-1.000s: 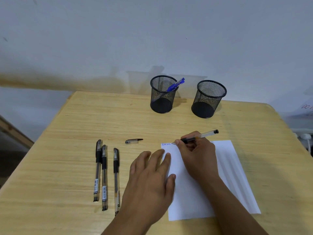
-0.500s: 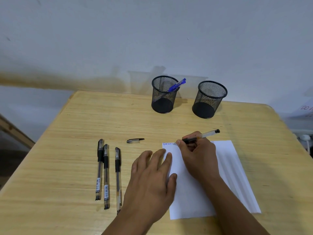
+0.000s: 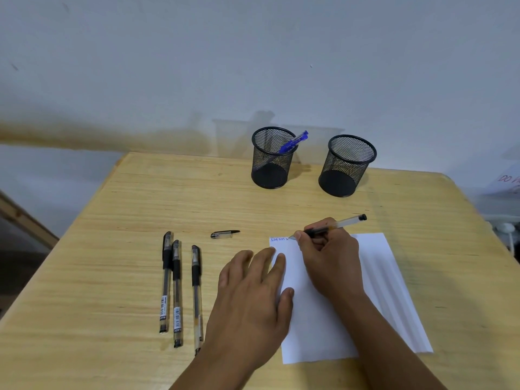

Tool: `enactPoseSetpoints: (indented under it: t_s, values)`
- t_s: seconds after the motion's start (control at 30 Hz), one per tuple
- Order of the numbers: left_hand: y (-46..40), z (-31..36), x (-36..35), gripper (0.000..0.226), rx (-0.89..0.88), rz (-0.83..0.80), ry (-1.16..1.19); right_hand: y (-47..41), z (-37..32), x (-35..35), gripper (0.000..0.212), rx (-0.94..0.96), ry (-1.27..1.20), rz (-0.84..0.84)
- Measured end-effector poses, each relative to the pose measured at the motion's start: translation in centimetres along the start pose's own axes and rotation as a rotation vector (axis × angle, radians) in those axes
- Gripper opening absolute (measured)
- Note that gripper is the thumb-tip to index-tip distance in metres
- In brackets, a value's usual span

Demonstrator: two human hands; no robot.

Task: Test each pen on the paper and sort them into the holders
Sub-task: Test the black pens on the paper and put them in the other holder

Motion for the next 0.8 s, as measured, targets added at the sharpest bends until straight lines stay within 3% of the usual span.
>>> enactPoseSetpoints:
  t_s: [0.8]
  values:
    - [-0.09, 0.02, -0.17, 0.053, 0.004, 0.011, -0.006, -0.24, 0.21, -0.11, 0.011, -0.013, -0.001, 0.005]
Point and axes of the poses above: each hand's wrist, its own y-axis away from the middle knuckle, its own x-axis out of the back of the hand, z = x × y, the point moved 1 cm from there along -y, towards the middle knuckle, and after that the axes turned 7 degrees about y, right-handed, at the moved point
